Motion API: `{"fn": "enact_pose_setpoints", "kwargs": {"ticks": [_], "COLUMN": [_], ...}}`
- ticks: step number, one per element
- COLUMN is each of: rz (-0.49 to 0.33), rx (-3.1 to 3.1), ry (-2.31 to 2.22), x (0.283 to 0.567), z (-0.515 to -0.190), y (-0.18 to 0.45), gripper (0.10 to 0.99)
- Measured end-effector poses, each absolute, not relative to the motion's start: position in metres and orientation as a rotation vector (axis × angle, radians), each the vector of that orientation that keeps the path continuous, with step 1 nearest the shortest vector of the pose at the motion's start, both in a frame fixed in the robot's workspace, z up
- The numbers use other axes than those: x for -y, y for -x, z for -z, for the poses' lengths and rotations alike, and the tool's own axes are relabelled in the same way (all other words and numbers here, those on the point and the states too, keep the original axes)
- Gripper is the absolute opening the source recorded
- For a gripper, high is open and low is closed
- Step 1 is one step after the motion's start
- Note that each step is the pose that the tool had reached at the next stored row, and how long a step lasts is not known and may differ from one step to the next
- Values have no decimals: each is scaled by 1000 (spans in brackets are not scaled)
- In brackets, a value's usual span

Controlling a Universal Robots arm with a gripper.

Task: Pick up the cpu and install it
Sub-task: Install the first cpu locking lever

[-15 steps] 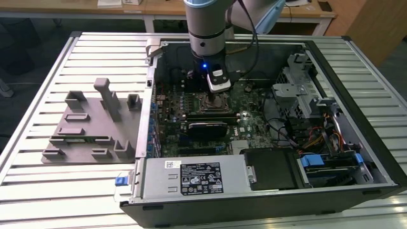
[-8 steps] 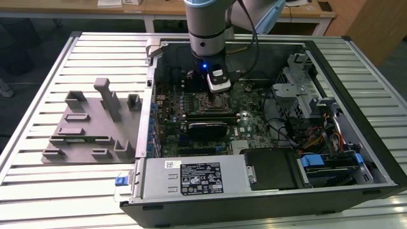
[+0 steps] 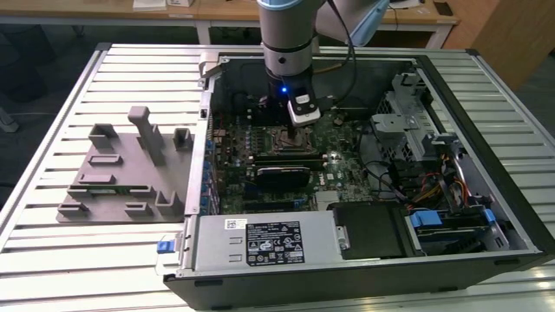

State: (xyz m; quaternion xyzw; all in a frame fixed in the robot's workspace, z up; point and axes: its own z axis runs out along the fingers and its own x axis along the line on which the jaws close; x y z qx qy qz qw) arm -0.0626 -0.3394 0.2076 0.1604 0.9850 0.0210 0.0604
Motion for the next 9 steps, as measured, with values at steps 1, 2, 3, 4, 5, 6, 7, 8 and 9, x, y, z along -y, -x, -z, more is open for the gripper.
{"fn": "enact_pose_setpoints", "kwargs": {"ticks": [1, 2, 3, 4, 5, 6, 7, 8, 9], "rz": [-64, -64, -64, -64, -64, -64, -64, -64, -64], "rx": [-2981, -2981, -2981, -2981, -2981, -2981, -2981, -2981, -2981], "ry": [-485, -485, -485, -485, -485, -485, -485, -485, -485], "x": [339, 339, 339, 339, 339, 339, 339, 339, 339], "z": [-209, -212, -215, -218, -220, -223, -226, -228, -230], "y": [63, 63, 63, 63, 63, 63, 63, 63, 63], "gripper": [106, 106, 106, 106, 106, 106, 106, 106, 106]}}
